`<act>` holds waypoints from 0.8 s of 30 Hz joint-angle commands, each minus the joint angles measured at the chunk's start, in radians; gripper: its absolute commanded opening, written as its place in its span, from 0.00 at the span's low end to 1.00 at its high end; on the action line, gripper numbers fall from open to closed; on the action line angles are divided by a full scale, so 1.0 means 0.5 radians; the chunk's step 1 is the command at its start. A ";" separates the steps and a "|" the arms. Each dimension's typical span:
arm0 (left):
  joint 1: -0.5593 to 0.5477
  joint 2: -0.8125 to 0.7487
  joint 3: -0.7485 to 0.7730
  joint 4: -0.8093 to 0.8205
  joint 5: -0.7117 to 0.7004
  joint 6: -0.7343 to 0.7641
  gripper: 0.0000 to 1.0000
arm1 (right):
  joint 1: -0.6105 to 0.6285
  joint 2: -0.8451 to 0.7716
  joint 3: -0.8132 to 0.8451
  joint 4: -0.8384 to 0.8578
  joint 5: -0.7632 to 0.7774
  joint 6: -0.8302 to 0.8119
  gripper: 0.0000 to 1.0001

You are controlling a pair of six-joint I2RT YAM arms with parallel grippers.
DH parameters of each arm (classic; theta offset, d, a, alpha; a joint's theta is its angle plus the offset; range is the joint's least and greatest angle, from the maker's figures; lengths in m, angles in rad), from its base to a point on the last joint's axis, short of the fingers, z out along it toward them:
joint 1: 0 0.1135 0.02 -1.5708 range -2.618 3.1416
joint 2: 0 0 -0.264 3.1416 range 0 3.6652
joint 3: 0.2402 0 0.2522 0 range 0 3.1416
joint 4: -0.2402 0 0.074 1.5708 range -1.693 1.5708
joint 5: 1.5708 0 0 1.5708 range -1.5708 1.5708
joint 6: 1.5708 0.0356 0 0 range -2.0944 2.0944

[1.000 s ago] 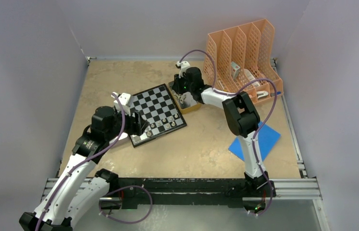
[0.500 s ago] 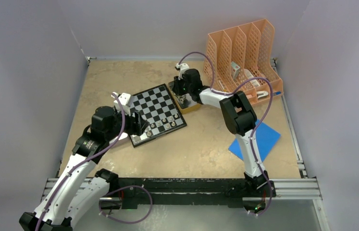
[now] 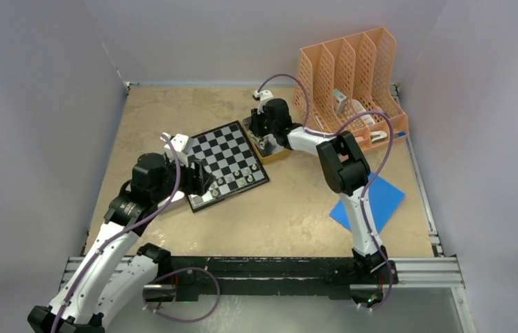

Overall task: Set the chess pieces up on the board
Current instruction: Pick up the chess piece from the storage box.

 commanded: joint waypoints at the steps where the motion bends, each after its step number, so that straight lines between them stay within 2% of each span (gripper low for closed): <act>1: -0.006 -0.009 0.001 0.060 0.004 0.020 0.63 | 0.007 0.004 0.082 0.099 -0.006 -0.048 0.30; 19: -0.006 -0.014 0.002 0.060 0.005 0.023 0.63 | 0.043 0.068 0.140 0.109 0.089 -0.104 0.28; 24: -0.006 -0.018 0.001 0.060 0.003 0.023 0.63 | 0.063 0.070 0.134 0.124 0.148 -0.134 0.24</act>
